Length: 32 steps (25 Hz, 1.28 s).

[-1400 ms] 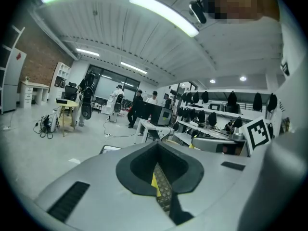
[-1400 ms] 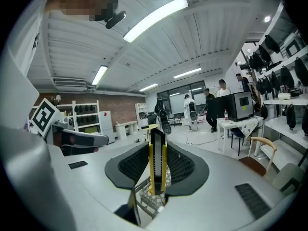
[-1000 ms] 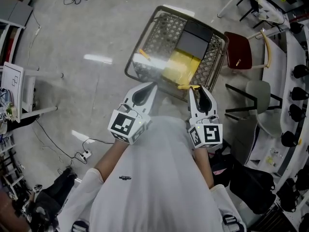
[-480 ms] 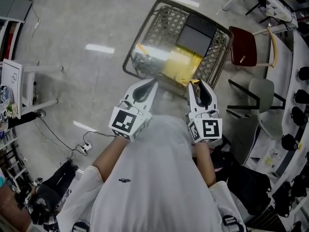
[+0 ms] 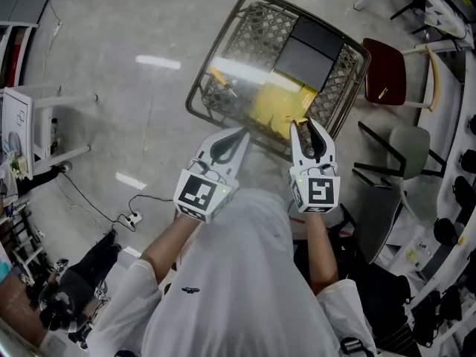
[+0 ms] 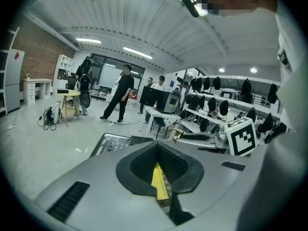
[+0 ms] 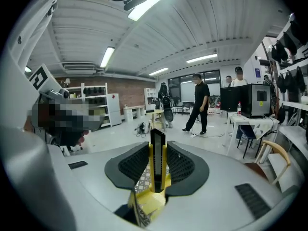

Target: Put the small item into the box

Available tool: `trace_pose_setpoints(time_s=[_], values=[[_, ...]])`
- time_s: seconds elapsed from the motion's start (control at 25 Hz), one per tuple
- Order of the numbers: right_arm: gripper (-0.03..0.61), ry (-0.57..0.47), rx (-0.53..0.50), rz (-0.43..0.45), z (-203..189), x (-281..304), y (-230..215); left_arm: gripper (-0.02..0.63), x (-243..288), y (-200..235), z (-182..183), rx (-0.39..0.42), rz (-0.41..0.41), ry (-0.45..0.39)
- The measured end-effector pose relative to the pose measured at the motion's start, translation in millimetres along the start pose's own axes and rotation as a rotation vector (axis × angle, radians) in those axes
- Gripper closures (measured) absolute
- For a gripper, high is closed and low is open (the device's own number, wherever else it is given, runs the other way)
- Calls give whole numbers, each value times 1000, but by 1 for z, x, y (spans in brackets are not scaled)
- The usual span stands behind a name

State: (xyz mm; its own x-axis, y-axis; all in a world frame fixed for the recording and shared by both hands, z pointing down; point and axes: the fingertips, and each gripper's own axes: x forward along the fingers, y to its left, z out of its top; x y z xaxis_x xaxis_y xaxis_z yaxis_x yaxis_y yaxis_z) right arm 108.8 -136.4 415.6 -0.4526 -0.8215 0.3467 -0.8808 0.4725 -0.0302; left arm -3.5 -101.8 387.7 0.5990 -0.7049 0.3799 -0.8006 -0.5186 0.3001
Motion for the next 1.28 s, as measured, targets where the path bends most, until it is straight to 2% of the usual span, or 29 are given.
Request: trace_pose_setpoints(time_s=[0.28, 0.84, 1.08, 1.28], values=[[471, 65, -159, 45, -31, 38, -11, 612, 37, 16, -13, 0, 9, 19], [471, 181, -393, 96, -113, 100, -33, 612, 99, 46, -55, -27, 16, 67], [471, 230, -505, 79, -149, 119, -49, 612, 118, 54, -79, -50, 32, 83], [471, 267, -527, 98, -170, 131, -58, 612, 128, 56, -90, -55, 29, 88]])
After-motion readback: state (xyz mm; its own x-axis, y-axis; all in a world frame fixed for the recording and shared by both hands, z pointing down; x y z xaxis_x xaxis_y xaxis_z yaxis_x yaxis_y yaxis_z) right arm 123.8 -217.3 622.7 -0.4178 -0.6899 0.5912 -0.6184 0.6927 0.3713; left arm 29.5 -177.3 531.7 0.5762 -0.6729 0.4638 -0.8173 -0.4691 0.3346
